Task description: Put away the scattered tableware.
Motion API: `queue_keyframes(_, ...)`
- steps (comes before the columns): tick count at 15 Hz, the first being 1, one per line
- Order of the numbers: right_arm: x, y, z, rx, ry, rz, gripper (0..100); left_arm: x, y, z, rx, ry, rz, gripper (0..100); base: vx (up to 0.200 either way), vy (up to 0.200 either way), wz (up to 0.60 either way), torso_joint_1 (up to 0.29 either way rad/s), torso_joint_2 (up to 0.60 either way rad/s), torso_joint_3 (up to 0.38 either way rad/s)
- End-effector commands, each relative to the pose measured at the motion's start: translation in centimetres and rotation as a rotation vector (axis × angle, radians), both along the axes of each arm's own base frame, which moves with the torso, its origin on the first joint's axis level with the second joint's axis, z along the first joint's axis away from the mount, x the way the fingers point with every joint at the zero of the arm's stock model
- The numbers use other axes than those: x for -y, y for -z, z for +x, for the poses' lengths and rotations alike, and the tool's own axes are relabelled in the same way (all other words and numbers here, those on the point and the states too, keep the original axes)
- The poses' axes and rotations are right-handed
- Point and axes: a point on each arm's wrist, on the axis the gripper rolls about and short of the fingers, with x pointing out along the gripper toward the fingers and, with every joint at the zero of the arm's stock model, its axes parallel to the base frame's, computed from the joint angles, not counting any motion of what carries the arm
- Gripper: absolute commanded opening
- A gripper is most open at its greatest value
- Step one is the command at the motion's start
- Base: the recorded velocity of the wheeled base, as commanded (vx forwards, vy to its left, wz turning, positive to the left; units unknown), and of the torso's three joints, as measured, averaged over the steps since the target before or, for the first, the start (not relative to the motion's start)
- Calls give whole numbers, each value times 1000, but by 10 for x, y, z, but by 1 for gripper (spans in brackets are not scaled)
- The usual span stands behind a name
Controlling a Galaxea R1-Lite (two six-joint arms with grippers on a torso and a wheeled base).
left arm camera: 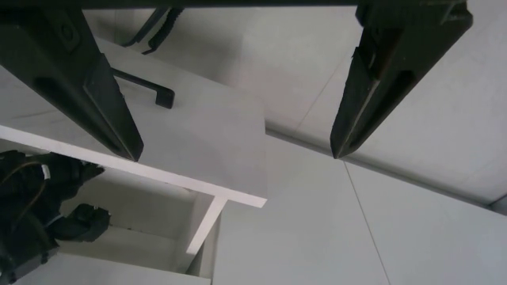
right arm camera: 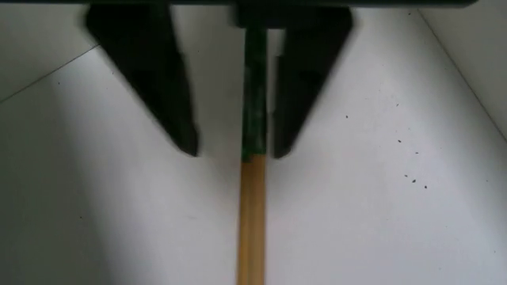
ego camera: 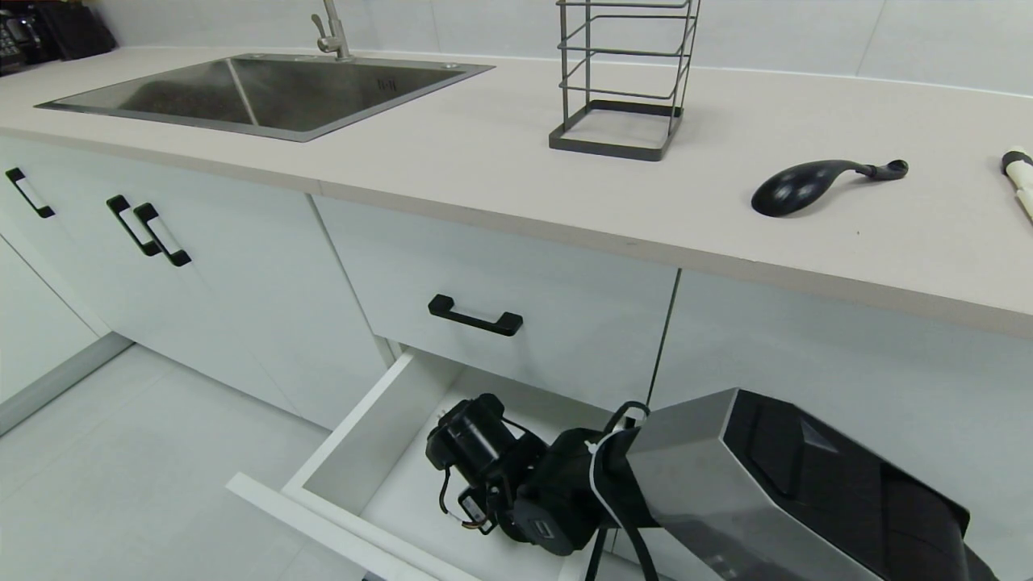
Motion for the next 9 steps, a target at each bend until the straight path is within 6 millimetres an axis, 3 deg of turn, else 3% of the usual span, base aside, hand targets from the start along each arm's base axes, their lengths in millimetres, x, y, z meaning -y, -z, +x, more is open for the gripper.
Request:
queue_keyframes(1, 1, -29, -5, 30, -7, 46, 100, 0, 0, 0, 0, -2, 0, 100, 0, 0, 0, 0, 0, 0)
queue_keyframes(4, 2, -63, -23, 59, -38, 94, 100, 0, 0, 0, 0, -2, 0, 100, 0, 0, 0, 0, 0, 0)
queue_keyframes(7, 10, -107, -59, 84, -96, 147, 100, 0, 0, 0, 0, 0, 0, 100, 0, 0, 0, 0, 0, 0)
queue_keyframes(9, 15, -120, -78, 84, -130, 154, 100, 0, 0, 0, 0, -2, -2, 100, 0, 0, 0, 0, 0, 0)
